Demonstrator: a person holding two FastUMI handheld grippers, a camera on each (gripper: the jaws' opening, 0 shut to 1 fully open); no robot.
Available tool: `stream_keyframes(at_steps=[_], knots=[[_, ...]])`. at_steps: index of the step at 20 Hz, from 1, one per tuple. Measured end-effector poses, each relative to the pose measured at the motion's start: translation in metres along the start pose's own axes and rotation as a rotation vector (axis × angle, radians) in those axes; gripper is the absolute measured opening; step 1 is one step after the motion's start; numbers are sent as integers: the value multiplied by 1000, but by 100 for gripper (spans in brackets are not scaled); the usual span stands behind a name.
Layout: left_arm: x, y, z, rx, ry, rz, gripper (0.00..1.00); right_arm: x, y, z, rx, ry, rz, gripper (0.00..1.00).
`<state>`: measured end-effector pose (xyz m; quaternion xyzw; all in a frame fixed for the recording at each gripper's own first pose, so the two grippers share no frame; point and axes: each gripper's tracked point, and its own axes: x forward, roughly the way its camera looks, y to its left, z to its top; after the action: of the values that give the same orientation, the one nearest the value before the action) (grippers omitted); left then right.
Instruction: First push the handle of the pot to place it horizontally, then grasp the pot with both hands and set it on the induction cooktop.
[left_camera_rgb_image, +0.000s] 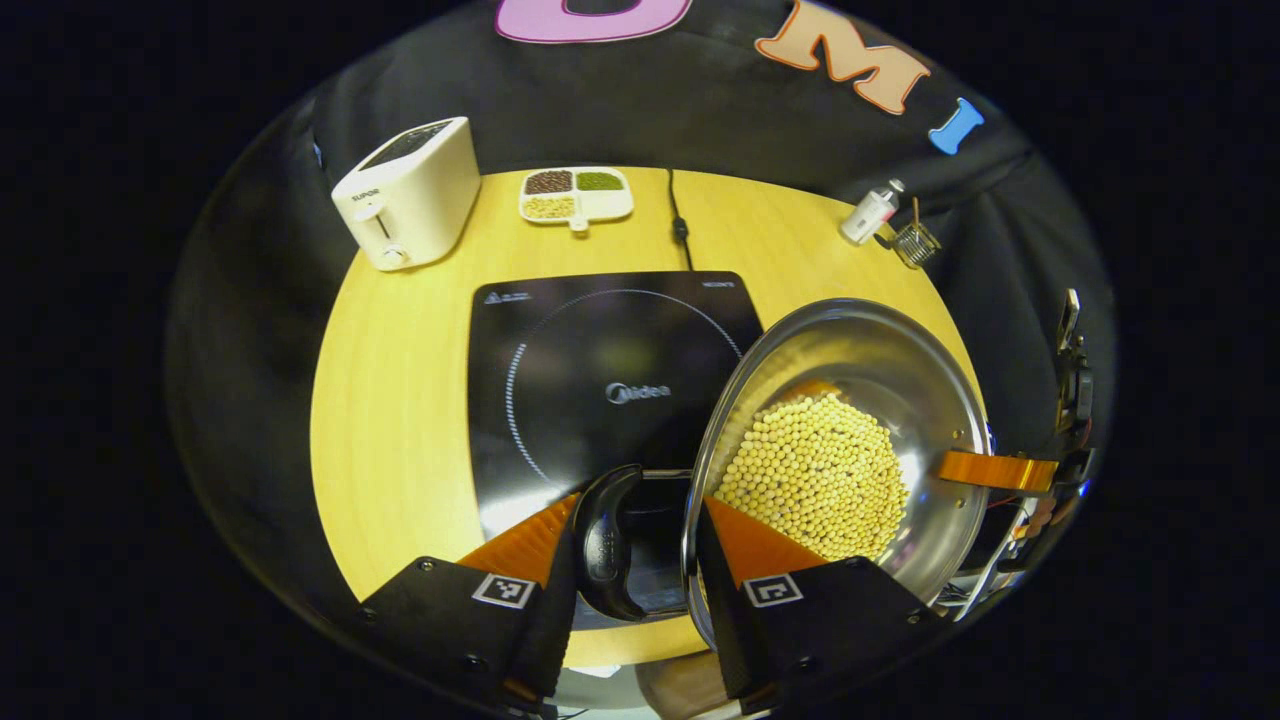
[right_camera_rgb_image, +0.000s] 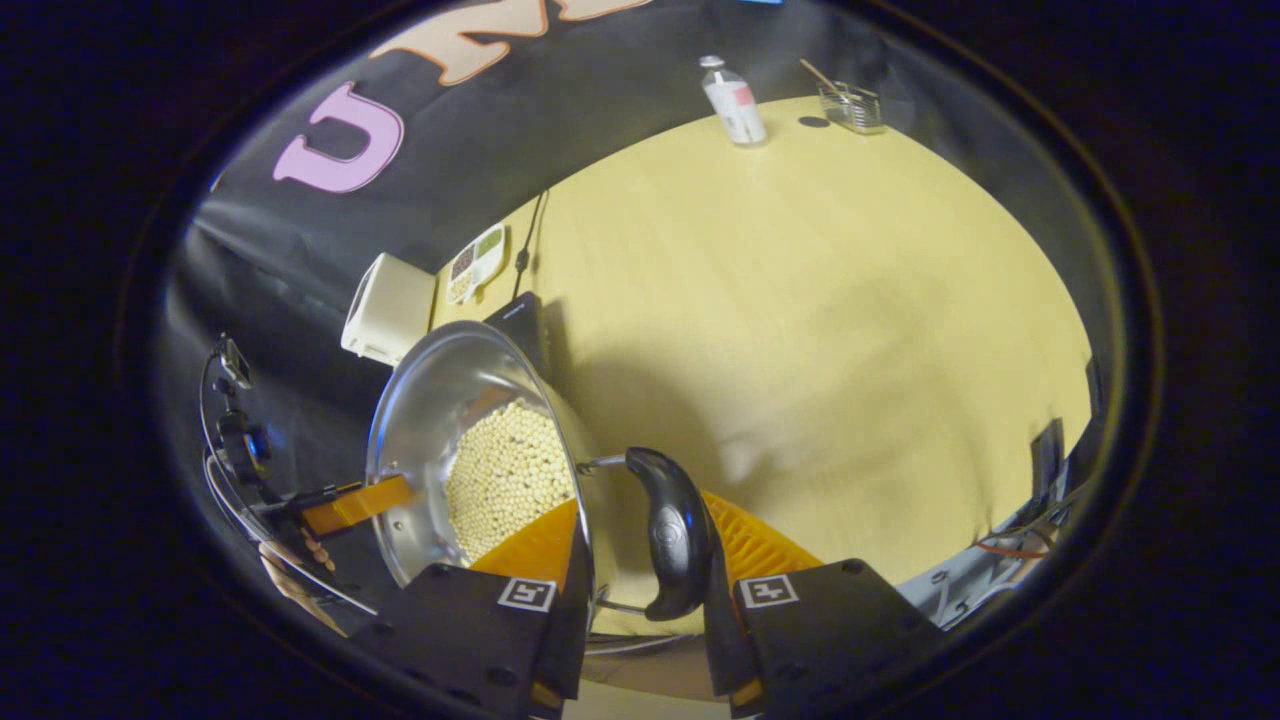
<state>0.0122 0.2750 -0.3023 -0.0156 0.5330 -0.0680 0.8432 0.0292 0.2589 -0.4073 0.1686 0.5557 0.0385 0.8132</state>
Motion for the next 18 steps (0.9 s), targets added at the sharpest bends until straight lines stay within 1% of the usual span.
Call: stream_keyframes(at_steps=[4, 7, 11, 18], knots=[[1, 40, 20, -1, -41, 39, 61, 23, 41, 9, -23, -12, 19, 52], [0, 61, 31, -5, -71, 70, 61, 39, 65, 16, -30, -13, 26, 52], [12, 83, 46, -8, -91, 91, 61, 55, 81, 30, -40, -14, 22, 52], [28, 97, 57, -4, -86, 119, 61, 81, 91, 41, -35, 5, 9, 52]])
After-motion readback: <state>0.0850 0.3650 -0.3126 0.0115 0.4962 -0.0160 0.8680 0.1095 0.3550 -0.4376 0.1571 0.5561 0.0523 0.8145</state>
